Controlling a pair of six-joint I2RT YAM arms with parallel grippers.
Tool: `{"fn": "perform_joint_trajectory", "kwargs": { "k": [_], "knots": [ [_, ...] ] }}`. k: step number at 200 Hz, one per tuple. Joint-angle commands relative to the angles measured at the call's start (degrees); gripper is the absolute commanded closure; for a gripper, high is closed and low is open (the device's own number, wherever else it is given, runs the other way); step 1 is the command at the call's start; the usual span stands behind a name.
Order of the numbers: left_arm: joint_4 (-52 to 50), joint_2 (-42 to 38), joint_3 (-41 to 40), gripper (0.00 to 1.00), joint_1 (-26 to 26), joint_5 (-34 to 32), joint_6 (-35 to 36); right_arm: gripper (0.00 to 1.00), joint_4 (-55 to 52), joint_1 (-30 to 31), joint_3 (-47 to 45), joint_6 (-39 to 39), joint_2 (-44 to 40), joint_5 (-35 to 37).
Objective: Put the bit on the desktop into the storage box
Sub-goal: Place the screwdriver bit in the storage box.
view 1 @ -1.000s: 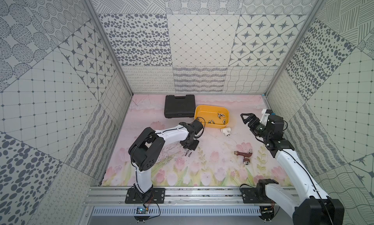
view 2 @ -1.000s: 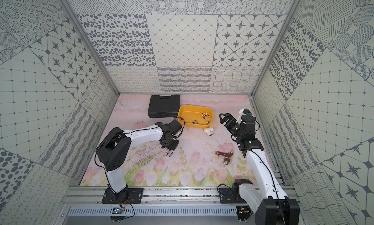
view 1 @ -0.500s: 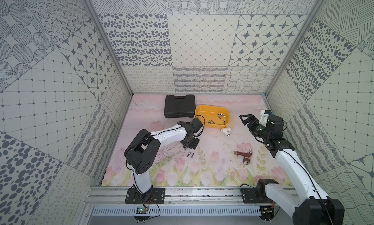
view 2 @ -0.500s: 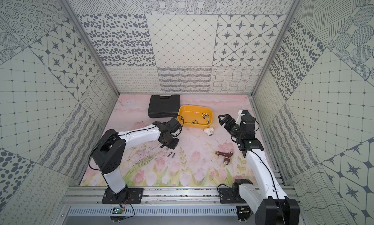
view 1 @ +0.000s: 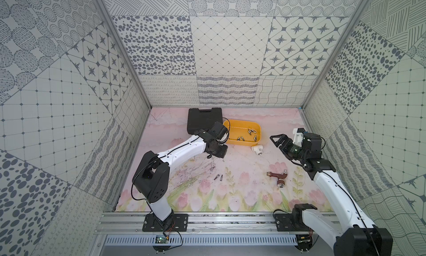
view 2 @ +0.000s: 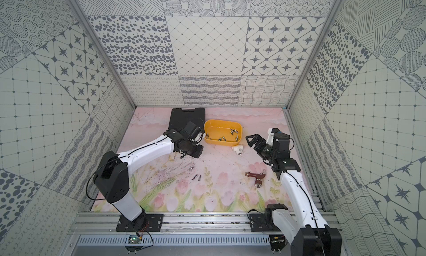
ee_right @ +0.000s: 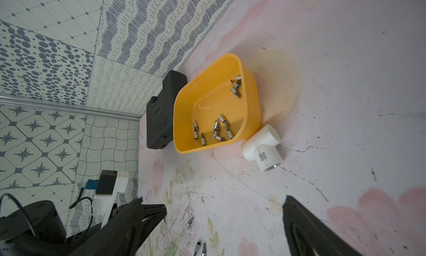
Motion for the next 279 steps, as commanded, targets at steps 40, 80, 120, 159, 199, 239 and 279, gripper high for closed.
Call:
{"fn": "perform_joint_trajectory", "kwargs": {
  "k": [40,80,120,159,199,239,279],
  "knots": [
    [-2.26,4.60,12.75,0.89,3.67,4.83,0.01,0.03,1.35,0.93,0.74,-1.68,0.75,-0.25],
    [-2.14,9.67,19.50,0.90,3.94,4.08,1.42,0.03,1.33,0.94,0.77,-1.24,0.55,0.03],
    [-1.96,16.85,28.12,0.90,4.24,3.52,3.16,0.03,1.30,1.07,-0.09,-1.09,-0.46,0.72],
    [1.50,24.62,35.75,0.91,4.22,5.48,3.75,0.03,1.29,1.03,-0.06,-1.45,0.03,0.82],
    [3.30,32.06,43.69,0.91,4.25,6.15,3.22,0.03,1.31,1.04,-0.09,-1.40,1.02,0.46],
    [3.53,38.55,49.35,0.91,4.22,6.28,2.55,0.03,1.10,1.03,-0.10,-1.67,0.87,0.71],
    [2.60,42.06,52.01,0.90,4.15,5.88,2.69,0.03,1.07,1.03,-0.26,-1.73,1.14,0.57]
  ]
}}
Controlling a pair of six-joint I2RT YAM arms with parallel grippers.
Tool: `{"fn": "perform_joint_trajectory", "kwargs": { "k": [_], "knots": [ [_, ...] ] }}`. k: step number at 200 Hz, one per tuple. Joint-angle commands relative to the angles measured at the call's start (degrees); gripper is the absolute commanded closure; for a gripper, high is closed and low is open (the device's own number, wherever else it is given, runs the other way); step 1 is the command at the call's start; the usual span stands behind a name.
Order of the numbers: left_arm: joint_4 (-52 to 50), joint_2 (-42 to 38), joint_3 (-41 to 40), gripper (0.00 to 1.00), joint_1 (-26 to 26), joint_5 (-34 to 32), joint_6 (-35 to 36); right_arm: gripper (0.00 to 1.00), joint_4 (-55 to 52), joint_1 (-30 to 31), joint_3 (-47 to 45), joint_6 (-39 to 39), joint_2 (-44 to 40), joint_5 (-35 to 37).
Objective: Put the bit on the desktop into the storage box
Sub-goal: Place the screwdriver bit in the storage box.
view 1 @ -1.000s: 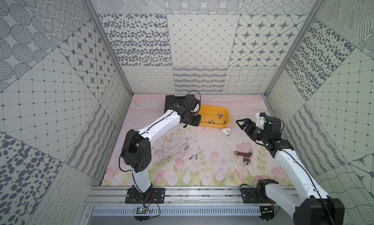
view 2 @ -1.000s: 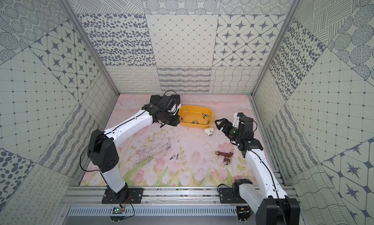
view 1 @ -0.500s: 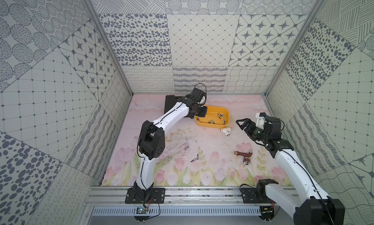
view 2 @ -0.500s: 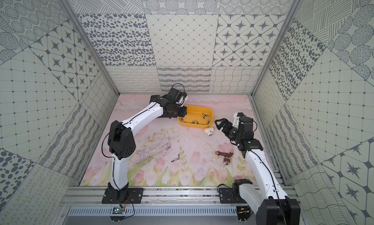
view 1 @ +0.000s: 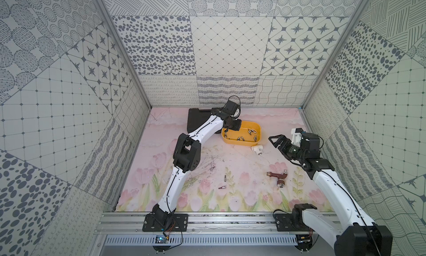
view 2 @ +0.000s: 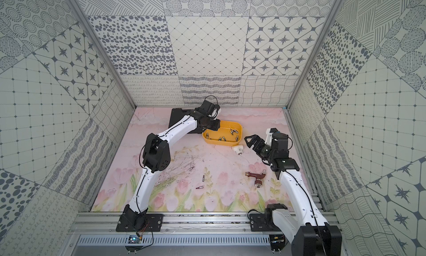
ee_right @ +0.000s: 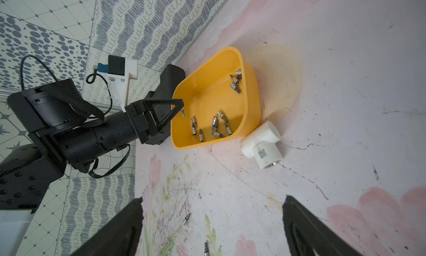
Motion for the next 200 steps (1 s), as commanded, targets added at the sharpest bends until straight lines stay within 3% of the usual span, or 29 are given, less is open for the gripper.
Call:
{"fn": "perform_joint_trajectory", "kwargs": {
  "k": [1,56,123,200],
  "knots": [
    [0.65,2.60,2.69,0.90,0.48,1.14,0.83,0.03,1.15,0.22,-0.26,-0.91,0.35,0.30],
    [0.28,3.72,2.77,0.85,0.51,0.23,1.49,0.03,0.93,0.24,-0.17,-0.85,0.23,0.24],
    [-0.53,2.94,2.78,0.66,0.46,-0.12,1.84,0.03,0.76,0.51,0.07,-0.96,0.11,0.42],
    [-3.15,-2.20,0.90,0.56,0.46,0.07,2.59,0.03,-0.91,0.92,0.90,-2.57,-0.19,0.25]
  ]
}}
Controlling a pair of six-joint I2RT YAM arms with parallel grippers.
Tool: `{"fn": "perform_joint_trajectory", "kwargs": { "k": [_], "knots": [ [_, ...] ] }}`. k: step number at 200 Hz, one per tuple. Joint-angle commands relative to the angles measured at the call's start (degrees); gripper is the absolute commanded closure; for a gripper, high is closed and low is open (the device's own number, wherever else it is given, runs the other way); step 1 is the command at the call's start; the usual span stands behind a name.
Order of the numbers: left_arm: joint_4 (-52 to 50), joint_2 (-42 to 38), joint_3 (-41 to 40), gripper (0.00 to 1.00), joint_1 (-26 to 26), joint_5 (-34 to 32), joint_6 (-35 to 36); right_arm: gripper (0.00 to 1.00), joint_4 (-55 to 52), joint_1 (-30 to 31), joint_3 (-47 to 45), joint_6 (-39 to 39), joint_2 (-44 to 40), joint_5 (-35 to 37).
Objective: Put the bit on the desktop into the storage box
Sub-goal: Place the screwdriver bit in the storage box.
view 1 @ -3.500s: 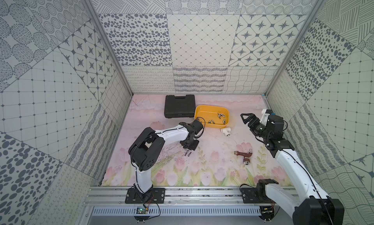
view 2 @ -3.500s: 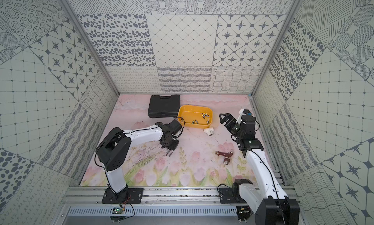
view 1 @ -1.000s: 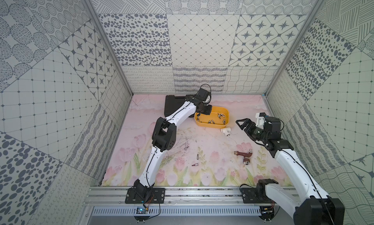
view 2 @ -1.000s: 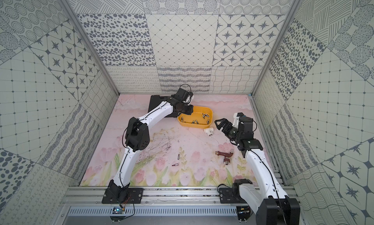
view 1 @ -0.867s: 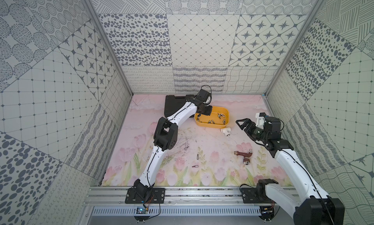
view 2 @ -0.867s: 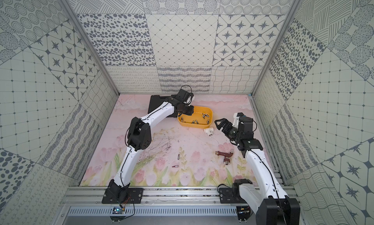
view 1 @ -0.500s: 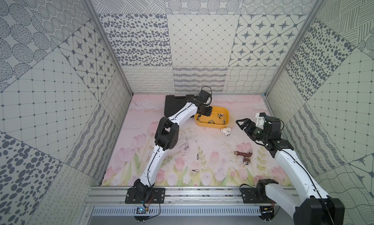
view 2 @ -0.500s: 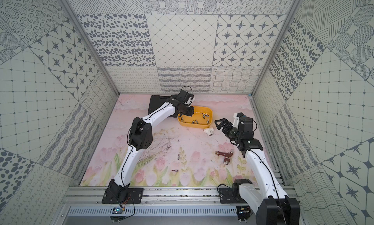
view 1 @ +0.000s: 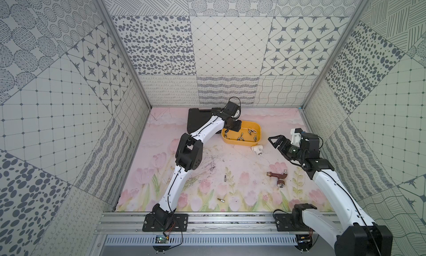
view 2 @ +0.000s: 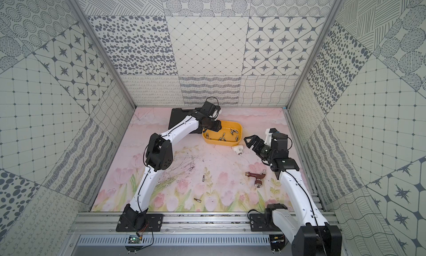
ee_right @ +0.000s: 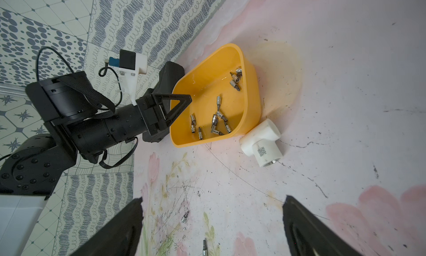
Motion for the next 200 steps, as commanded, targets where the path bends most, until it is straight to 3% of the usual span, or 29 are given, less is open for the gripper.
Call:
{"fn": "perform_joint_trajectory", "kwargs": {
  "k": [1,41,97,151,200],
  "knots": [
    [-2.54,-4.06,-1.25,0.56,0.11,0.38,1.48,0.03,-0.15,0.55,0.94,-1.73,-0.15,0.25],
    [0.86,-13.78,-11.13,0.47,0.22,-0.24,1.50,0.03,-0.22,0.95,1.10,-2.13,-0.20,0.48],
    [7.75,-31.63,-31.04,0.31,1.50,-1.24,-2.11,0.03,-1.89,2.97,2.43,-4.69,0.63,1.57],
    [9.80,-47.23,-47.88,0.26,5.28,-0.68,-7.79,0.03,-3.54,5.77,3.75,-6.81,1.54,4.52],
    [9.28,-56.45,-57.68,0.25,6.20,-1.83,-10.75,0.03,-3.55,7.38,4.74,-8.49,2.86,5.31]
  ]
}}
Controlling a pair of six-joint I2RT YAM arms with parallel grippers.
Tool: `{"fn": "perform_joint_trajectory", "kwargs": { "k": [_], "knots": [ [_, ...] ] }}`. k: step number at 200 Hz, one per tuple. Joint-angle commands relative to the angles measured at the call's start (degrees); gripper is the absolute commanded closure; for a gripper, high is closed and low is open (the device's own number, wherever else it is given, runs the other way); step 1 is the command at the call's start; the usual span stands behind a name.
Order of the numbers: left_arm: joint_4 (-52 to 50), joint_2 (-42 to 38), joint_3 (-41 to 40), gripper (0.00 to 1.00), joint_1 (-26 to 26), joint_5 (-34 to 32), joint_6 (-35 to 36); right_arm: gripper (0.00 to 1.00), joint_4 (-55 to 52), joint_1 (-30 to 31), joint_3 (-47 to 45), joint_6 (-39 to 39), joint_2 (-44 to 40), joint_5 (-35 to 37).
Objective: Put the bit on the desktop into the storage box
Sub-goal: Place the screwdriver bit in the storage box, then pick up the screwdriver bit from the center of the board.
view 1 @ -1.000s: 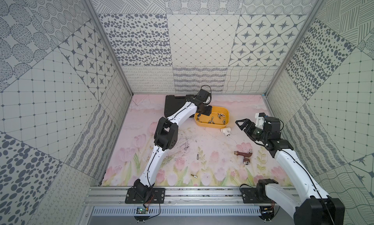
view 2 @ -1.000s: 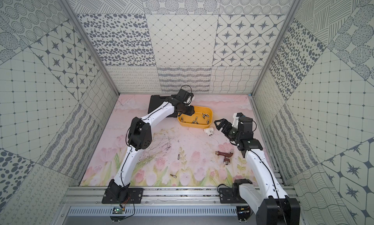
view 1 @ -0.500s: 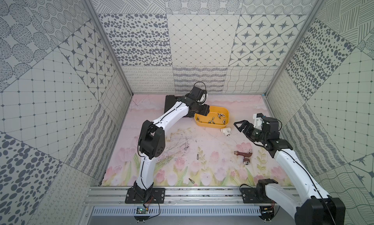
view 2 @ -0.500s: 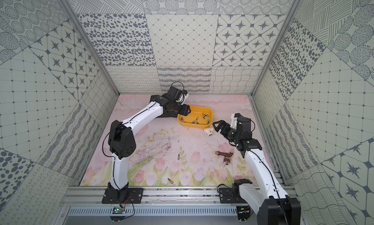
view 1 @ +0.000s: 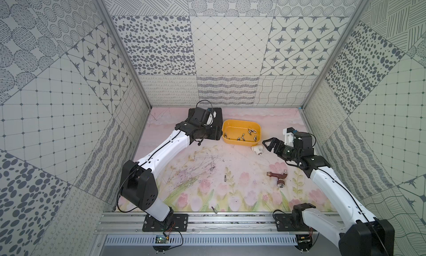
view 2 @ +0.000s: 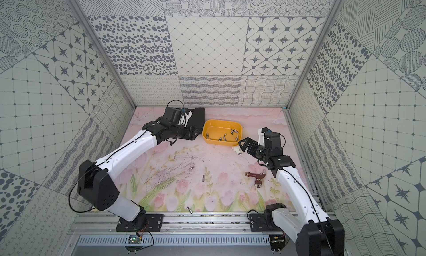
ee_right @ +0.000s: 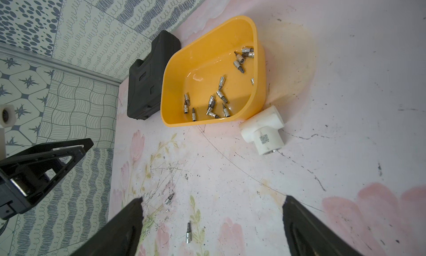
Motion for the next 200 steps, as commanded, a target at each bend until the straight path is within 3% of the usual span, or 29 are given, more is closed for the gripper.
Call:
{"fn": "perform_joint_trajectory", "kwargs": {
  "k": [1,51,86,129,200],
  "knots": [
    [2.34,-5.75,-6.04,0.25,0.68,-1.05,-4.66,0.03,0.82,0.77,2.21,-2.14,0.53,1.33],
    [-1.33,-11.37,-12.44,0.25,0.78,-1.77,-6.34,0.05,-0.62,1.69,2.76,-3.96,0.36,2.41],
    [-2.06,-15.31,-16.80,0.23,1.04,-1.95,-7.98,0.10,-5.43,6.14,5.39,-6.34,0.52,5.82],
    [-0.02,-18.33,-23.47,0.13,4.67,-2.39,-11.98,0.15,-14.94,17.99,10.28,-7.98,2.05,15.18],
    [0.86,-18.17,-27.45,0.08,17.99,7.36,-17.99,0.24,-21.56,40.39,17.52,-2.21,14.66,24.14]
  ]
}}
